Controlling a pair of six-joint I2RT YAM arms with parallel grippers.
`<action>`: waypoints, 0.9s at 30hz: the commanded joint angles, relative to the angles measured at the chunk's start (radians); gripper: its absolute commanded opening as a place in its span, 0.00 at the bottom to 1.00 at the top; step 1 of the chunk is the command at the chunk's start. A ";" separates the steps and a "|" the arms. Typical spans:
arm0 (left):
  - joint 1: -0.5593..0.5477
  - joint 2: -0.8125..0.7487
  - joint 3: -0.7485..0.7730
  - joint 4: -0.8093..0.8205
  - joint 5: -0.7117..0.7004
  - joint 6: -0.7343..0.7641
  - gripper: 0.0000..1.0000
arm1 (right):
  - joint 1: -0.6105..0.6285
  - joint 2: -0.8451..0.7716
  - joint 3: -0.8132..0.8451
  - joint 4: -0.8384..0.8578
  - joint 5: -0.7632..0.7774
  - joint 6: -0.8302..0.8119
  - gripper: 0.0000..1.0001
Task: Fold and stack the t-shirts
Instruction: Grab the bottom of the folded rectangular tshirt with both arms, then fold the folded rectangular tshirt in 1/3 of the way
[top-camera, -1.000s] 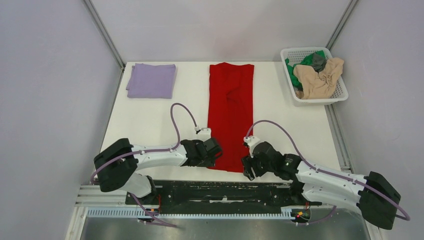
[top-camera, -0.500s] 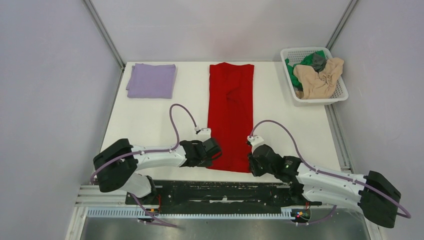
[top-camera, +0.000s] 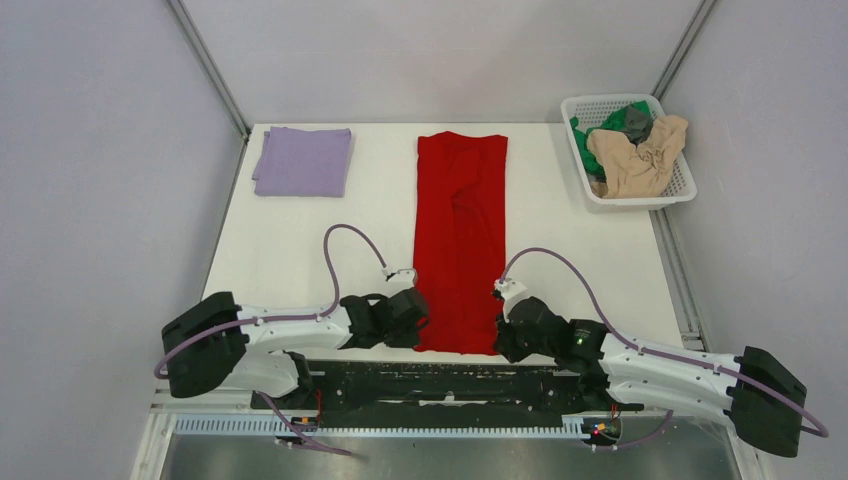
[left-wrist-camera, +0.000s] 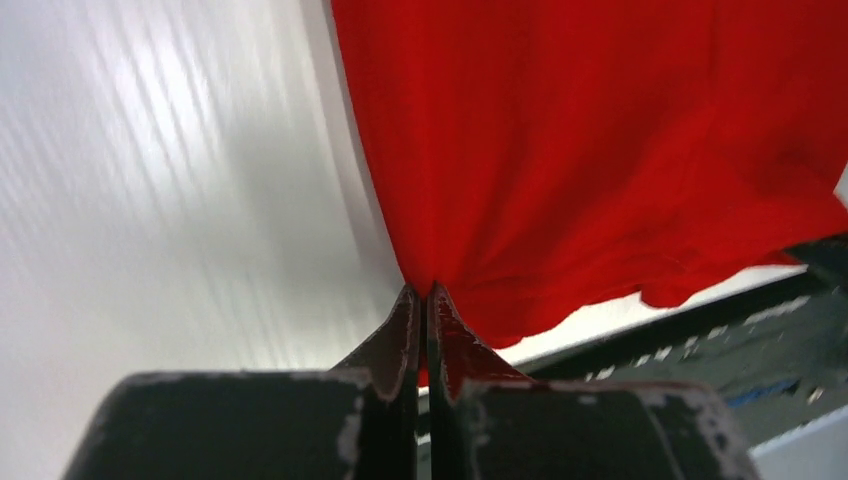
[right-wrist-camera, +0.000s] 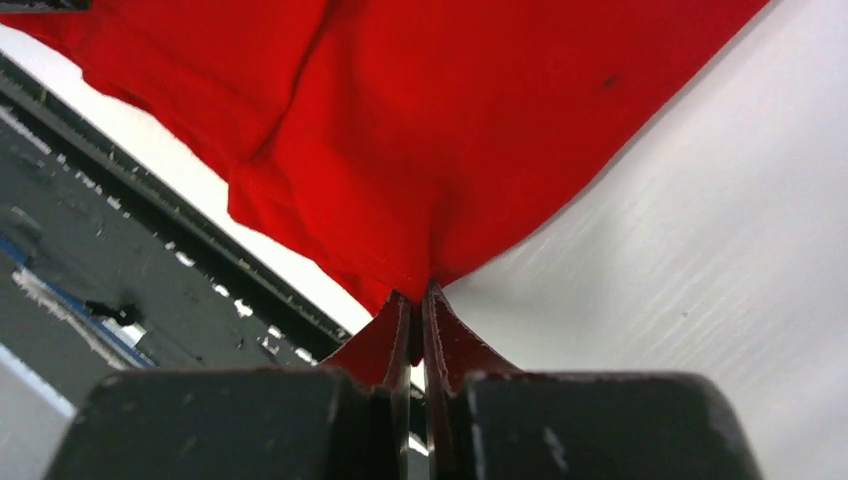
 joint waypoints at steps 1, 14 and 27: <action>-0.064 -0.103 -0.062 -0.149 0.043 -0.081 0.02 | 0.037 -0.026 -0.031 -0.112 -0.046 0.048 0.03; -0.073 -0.192 0.061 -0.138 0.047 0.001 0.02 | 0.050 -0.067 0.113 -0.137 0.020 -0.007 0.00; 0.244 -0.038 0.262 -0.021 0.021 0.239 0.02 | -0.208 0.190 0.384 0.024 0.192 -0.254 0.00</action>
